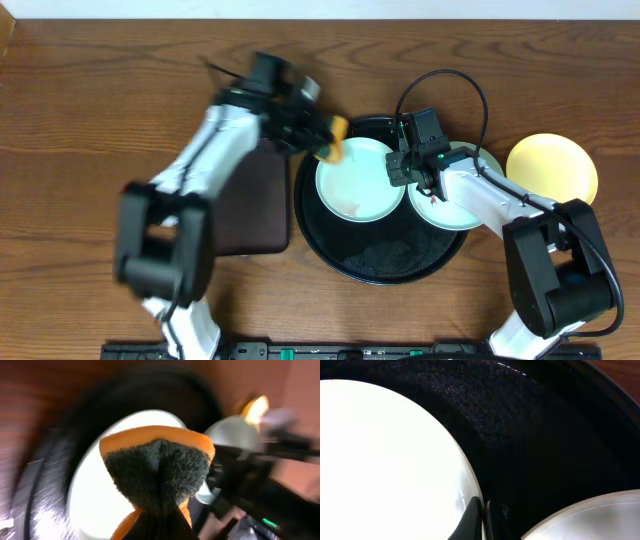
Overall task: Clean dirty plates on tray and stack at the side
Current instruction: 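Scrub the left pale green plate, then retract the sponge over the small tray, then lift the right pale green plate with the right gripper and carry it right, then lower the pale green plate onto the yellow plate and release, then move the right gripper to the remaining pale green plate rim and grip it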
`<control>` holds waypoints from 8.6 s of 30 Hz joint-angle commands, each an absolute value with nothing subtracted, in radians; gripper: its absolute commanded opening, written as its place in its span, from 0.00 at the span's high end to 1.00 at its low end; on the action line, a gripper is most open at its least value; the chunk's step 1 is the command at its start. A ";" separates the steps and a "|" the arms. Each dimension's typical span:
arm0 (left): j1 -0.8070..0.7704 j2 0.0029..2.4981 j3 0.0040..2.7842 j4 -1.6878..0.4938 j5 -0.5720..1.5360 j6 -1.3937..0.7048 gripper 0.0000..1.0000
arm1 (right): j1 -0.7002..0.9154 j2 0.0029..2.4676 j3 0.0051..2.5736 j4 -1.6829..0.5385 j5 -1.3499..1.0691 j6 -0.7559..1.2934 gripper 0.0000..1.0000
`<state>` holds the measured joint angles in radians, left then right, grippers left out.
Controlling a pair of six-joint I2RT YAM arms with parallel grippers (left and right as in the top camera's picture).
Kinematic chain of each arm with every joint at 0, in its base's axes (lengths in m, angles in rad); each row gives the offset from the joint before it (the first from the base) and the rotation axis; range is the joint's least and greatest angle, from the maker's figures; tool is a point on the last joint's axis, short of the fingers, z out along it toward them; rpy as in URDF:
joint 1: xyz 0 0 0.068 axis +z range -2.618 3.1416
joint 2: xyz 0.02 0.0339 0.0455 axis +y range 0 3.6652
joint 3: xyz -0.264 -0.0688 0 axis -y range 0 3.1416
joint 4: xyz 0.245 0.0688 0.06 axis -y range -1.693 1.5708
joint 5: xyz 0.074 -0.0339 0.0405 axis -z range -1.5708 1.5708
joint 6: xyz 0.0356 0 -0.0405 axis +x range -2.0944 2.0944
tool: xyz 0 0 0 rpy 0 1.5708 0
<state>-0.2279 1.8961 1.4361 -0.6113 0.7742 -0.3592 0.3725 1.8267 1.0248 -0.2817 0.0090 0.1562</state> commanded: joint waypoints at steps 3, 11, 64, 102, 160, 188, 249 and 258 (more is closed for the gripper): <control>-0.170 1.765 1.444 -0.795 0.558 -0.276 0.92 | 0.368 1.831 1.034 -0.284 -0.001 0.171 0.86; -0.169 1.765 1.354 -0.923 0.110 -0.255 0.92 | 0.368 1.835 1.034 -0.280 -0.001 0.171 0.81; -0.169 1.766 1.085 -0.620 0.033 -0.172 0.92 | 0.965 1.359 1.055 -0.245 1.465 -0.285 0.99; -0.169 1.766 1.084 -0.615 0.033 -0.172 0.92 | 0.149 1.031 1.103 -0.529 0.056 0.257 0.99; -0.169 1.767 1.049 -0.612 0.033 -0.172 0.91 | -0.059 1.704 1.321 -1.068 0.130 0.134 0.68; -0.169 1.767 1.049 -0.595 0.033 -0.173 0.91 | -0.085 1.704 1.107 -0.871 0.123 0.172 0.95; -0.169 1.767 1.049 -0.582 0.033 -0.173 0.92 | 0.171 1.841 1.110 -0.474 -0.110 -0.043 0.69; -0.169 1.767 1.049 -0.582 0.033 -0.173 0.92 | 0.171 1.857 1.110 -0.486 -0.109 -0.038 0.99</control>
<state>-0.1703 1.7603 1.0554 -0.5808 0.0452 -0.1822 0.1780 1.8637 1.0996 -0.4824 -0.1116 -0.0322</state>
